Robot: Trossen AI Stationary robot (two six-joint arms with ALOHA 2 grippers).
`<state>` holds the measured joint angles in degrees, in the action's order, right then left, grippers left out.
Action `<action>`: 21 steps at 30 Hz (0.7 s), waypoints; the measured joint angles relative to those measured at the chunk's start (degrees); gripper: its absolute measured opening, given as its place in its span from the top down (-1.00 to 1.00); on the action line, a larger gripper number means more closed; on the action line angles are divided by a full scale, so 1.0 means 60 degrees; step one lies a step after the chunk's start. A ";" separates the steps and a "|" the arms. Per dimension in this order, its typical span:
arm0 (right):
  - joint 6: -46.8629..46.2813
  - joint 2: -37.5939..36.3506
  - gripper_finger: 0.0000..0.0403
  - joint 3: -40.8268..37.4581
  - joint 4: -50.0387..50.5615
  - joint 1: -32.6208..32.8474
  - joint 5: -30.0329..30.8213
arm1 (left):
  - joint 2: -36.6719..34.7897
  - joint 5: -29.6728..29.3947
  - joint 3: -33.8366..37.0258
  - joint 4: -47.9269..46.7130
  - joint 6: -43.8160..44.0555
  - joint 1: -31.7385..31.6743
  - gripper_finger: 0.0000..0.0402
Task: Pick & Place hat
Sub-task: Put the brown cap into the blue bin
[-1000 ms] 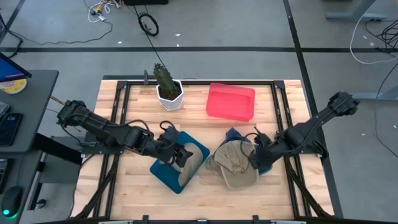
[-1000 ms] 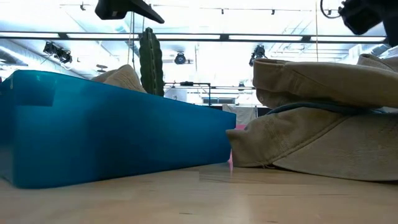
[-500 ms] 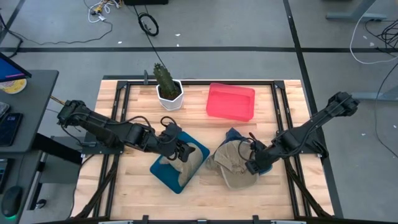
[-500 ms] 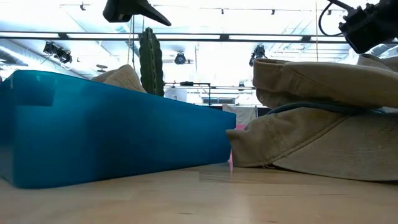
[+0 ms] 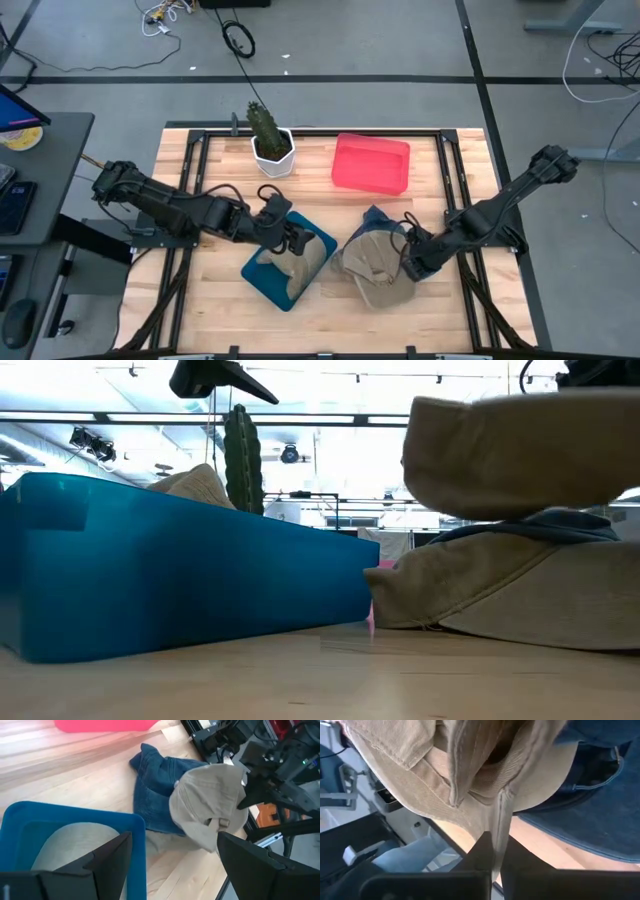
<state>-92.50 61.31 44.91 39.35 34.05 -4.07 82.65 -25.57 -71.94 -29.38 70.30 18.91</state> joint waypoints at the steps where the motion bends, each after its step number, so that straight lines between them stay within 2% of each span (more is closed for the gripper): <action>1: 0.0015 -0.0061 0.96 0.0001 -0.0057 0.0008 0.0024 | 0.0000 -0.0003 0.0000 0.0082 0.0000 -0.0036 -0.48; 7: 0.0547 -0.0464 0.96 0.0004 -0.0529 0.0017 0.0670 | 0.0000 -0.0005 0.0000 0.0678 0.0181 -0.0280 -0.48; 11: 0.1183 -0.0614 0.96 0.0192 -0.0326 0.0013 0.1722 | 0.0000 -0.0007 0.0000 0.1239 0.0183 -0.0435 -0.48; 16: 0.2233 -0.0515 0.96 0.0999 0.1214 -0.0028 0.3841 | 0.0000 -0.0005 0.0000 0.2011 0.0171 -0.0603 -0.48; 21: 0.3595 -0.0225 0.96 0.1913 0.3178 -0.0144 0.6571 | -0.0031 0.0000 0.0000 0.2865 0.0171 -0.0783 -0.48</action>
<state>-70.93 59.96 56.38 58.42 33.19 35.36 82.47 -25.57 -71.94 -12.19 71.33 14.21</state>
